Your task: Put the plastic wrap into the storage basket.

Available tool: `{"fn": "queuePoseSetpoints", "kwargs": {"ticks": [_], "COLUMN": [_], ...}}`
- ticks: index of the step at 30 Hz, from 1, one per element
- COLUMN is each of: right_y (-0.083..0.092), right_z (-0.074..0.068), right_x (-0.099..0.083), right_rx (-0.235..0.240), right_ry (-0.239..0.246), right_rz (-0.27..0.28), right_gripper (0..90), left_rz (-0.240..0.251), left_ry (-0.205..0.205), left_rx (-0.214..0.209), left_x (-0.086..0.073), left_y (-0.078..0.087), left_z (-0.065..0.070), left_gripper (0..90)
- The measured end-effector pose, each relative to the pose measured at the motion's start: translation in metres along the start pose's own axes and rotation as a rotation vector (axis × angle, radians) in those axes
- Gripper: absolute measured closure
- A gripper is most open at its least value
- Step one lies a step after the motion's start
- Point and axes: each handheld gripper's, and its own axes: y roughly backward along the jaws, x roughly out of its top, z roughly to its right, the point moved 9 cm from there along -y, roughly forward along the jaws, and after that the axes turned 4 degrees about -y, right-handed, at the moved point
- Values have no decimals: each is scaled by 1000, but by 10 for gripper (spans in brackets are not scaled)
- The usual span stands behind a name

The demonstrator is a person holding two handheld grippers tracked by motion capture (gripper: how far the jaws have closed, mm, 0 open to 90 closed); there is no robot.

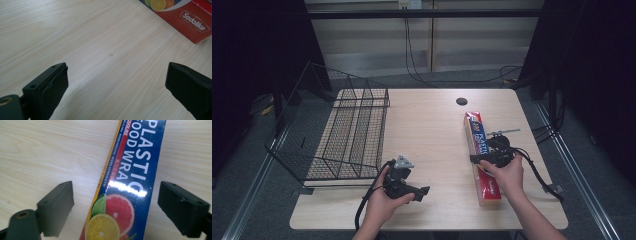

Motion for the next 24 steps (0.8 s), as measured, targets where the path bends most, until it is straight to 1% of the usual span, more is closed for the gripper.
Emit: {"fn": "queuePoseSetpoints", "kwargs": {"ticks": [1,2,3,4,5,6,10,12,13,14,15,16,17,18,19,20,21,22,23,24], "right_y": [-2,-3,-4,-5,-5,-6,-10,-12,-12,-12,-12,-12,-13,-13,-14,-14,-14,-14,-12,-12], "right_z": [-1,-2,-1,-2,-2,-1,-1,0,0,0,1,2,3,4,4,4,4,5,10,10], "right_x": [0,0,0,0,0,0,-2,-3,-3,-3,-3,-3,-2,-2,-1,-1,-1,-1,0,0], "right_rx": [-8,-16,-24,-33,-33,-39,-62,-75,-77,-84,-89,-98,-101,-100,-101,-101,-101,-96,-85,-85], "right_ry": [-5,-9,-3,-9,-9,-4,-8,-9,-14,-8,-6,2,5,-4,-6,-6,-14,-24,-43,-43], "right_rz": [-18,-21,-27,-28,-28,-26,-29,-32,-28,-22,-21,-20,-12,-15,-20,-20,-20,-18,-9,-9], "right_gripper": [173,173,177,185,185,195,214,243,252,271,292,335,334,337,356,356,369,393,447,447], "left_rz": [-1,-3,4,-1,6,-4,-11,-10,2,0,-9,-7,-8,-8,-8,-1,-1,3,-4,-10], "left_ry": [4,3,4,0,5,-1,-4,-2,2,1,0,4,4,4,4,10,4,3,1,-4], "left_rx": [-1,0,-6,-9,-8,-6,-5,-4,-3,-3,-4,-4,-4,-5,-6,-6,2,2,-5,-4], "left_x": [0,-1,0,-1,0,0,-1,-1,0,0,-1,0,0,0,0,0,0,1,1,0], "left_y": [0,-1,-1,-1,-2,-1,0,-1,-2,-1,-1,-1,-1,-1,-1,-1,-1,-1,0,1], "left_z": [0,0,1,1,1,1,1,1,1,1,1,1,1,1,1,2,2,2,3,3], "left_gripper": [46,46,46,46,46,46,46,47,47,47,47,47,47,47,48,48,48,48,49,49]}}
